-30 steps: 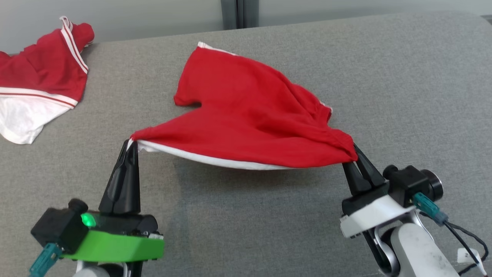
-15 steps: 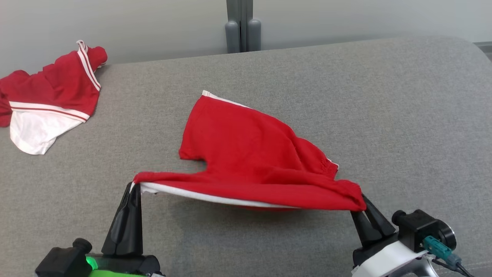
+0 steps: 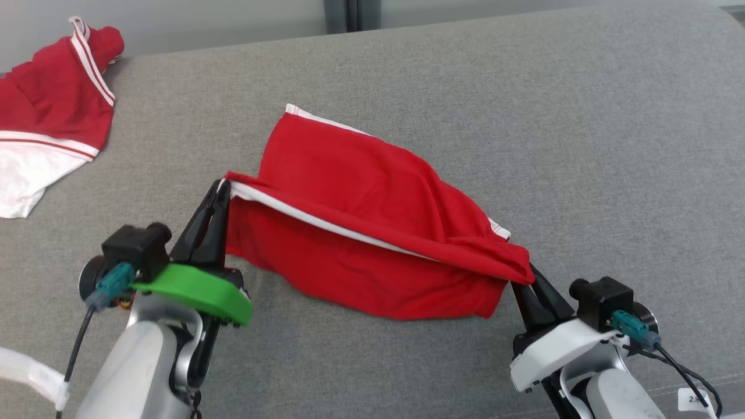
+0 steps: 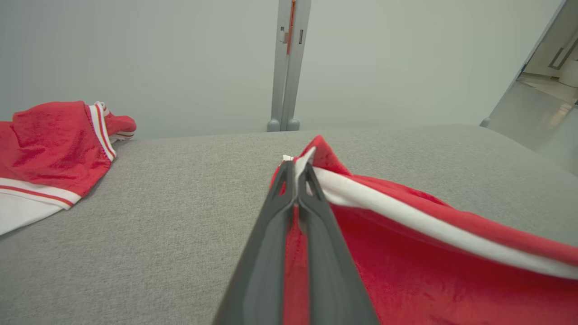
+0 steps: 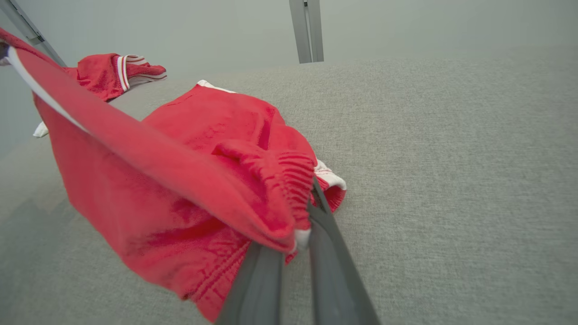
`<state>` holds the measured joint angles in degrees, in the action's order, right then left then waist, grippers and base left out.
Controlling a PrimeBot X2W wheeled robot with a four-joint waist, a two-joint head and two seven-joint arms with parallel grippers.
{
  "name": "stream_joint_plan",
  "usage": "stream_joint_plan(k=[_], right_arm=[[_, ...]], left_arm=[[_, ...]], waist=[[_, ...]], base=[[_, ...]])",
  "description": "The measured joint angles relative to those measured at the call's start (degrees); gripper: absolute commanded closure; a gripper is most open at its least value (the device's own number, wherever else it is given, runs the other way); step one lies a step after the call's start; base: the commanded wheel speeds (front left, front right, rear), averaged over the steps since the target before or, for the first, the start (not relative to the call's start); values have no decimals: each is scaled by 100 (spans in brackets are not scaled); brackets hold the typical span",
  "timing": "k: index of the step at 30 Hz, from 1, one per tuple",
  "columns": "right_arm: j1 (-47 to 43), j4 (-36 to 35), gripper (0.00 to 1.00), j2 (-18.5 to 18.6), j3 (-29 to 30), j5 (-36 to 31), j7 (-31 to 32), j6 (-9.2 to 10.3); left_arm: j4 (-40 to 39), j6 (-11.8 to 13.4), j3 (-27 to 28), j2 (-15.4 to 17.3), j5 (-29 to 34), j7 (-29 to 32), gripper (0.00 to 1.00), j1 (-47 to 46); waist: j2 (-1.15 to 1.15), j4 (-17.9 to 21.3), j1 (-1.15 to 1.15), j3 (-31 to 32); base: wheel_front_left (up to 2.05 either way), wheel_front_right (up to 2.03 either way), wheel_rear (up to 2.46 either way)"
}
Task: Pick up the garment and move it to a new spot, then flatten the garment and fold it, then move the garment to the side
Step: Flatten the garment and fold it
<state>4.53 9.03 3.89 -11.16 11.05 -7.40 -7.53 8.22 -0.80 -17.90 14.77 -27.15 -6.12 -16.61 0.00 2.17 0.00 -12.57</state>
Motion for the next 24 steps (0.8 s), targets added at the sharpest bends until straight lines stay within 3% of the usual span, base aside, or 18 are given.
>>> stream_joint_plan(k=[10, 19, 23, 24], right_arm=[[979, 740, 100, -93, -214, -12, -220, -1], [1471, 1121, 100, -102, -240, 43, -439, -1], [1588, 1226, 47, -102, -272, 102, -534, -1], [1612, 1252, 0, -102, -282, 112, -564, -1]], left_arm=[[1928, -175, -314, -136, 438, 179, 100, -1948], [3064, -232, -453, -370, 543, 15, 100, -2844], [3504, -232, -501, -458, 582, -54, 100, -3135], [3623, -232, -505, -478, 586, -80, 100, -3212]], waist=[[0, 195, 0, -652], [0, 396, 0, -1054], [0, 469, 0, -1131], [0, 486, 0, -1143]], base=[[0, 0, 0], [0, 0, 0], [0, 0, 0], [0, 0, 0]])
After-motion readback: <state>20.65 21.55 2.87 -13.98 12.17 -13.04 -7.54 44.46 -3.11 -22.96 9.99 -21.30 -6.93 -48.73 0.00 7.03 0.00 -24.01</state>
